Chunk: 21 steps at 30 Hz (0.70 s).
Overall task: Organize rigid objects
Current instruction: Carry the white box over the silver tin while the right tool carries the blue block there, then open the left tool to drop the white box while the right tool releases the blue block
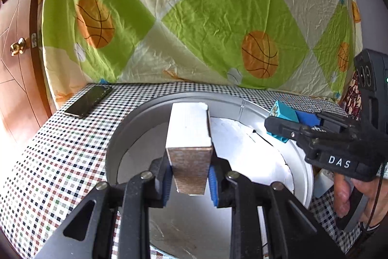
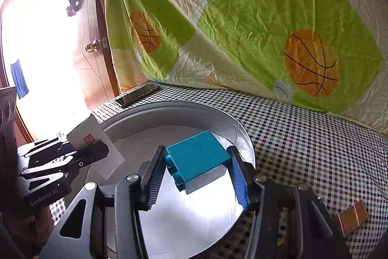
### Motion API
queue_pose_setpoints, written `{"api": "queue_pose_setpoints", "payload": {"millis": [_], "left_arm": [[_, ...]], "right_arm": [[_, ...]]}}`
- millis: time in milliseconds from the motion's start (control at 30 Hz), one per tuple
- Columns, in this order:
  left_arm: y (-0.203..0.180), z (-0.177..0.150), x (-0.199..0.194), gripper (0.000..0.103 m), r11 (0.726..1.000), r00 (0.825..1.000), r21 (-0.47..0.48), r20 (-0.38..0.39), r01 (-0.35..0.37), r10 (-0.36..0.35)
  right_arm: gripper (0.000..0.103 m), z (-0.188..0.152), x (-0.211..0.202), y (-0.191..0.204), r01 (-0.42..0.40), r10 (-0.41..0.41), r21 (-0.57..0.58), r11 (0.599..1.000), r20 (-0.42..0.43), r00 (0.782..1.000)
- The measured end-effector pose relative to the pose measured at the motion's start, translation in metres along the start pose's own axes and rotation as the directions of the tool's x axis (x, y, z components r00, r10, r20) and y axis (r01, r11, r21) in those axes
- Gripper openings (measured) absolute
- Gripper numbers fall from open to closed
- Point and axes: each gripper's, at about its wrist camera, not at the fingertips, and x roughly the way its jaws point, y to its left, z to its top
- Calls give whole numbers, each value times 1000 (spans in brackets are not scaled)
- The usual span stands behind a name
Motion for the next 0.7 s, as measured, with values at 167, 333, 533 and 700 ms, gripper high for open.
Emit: {"api": "queue_pose_setpoints", "payload": {"millis": [167,333,533,700], "left_arm": [[7,9,14,24,1000,998,-25,-59,15,-17],[5,13,22,24,1000,997,-16,-75,-15,14],[1,17,10,72,993,993,-1,0,-116,116],[-1,9,-10,76,986,984,-1,63,-169,168]], "right_arm": [[53,-1,13,-2,2,-3,-7,1000,-46,999],[53,-2,18,-3,5,-6,-4,1000,-59,998],[72,0,12,-5,14,-13,15,1000,-38,999],[73,-4,-15,-7,5,-6,35,999,17,1000]]}}
